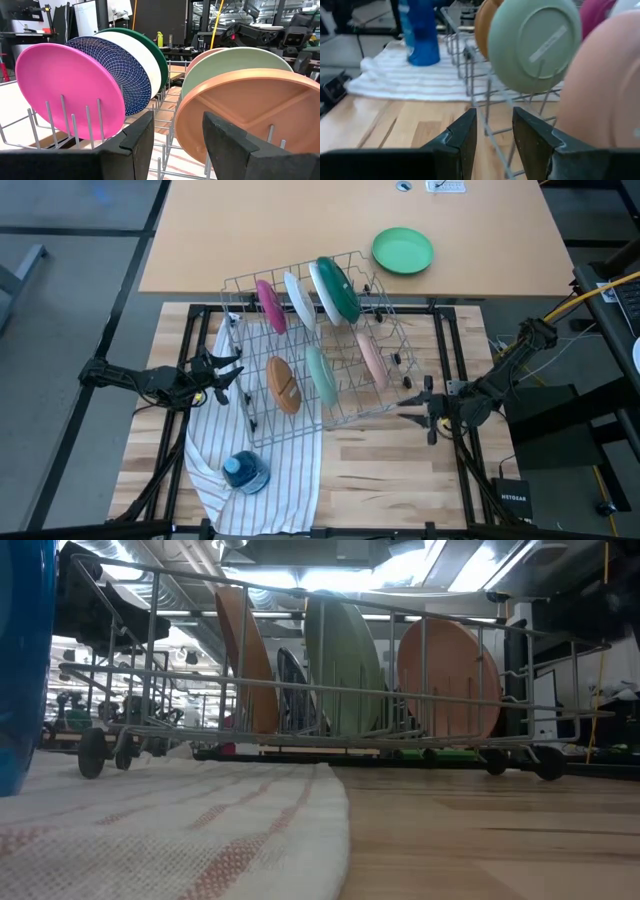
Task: Sort dishes
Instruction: Return to Home Position
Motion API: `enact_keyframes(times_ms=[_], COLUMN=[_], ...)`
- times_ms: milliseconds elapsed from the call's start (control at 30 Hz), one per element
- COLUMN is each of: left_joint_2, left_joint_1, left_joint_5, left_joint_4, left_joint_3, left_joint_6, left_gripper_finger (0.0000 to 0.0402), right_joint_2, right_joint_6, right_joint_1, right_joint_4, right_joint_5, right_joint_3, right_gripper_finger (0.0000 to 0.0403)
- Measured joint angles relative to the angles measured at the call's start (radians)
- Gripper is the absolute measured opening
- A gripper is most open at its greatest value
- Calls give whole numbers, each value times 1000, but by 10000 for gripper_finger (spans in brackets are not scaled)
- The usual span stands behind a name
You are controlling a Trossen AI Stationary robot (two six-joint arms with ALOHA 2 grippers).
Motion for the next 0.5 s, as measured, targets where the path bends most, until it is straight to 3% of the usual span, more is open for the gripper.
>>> enact_keyframes(times_ms=[500], left_joint_2=[0], left_joint_1=[0], left_joint_5=[0], left_joint_4=[0], left_joint_3=[0], left_joint_6=[0], left_gripper_finger=[157], right_joint_2=[-153], right_joint_6=[0], right_joint_1=[-229], right_joint_4=[0], right_joint_5=[-37], right_joint_3=[1], right_gripper_finger=[129])
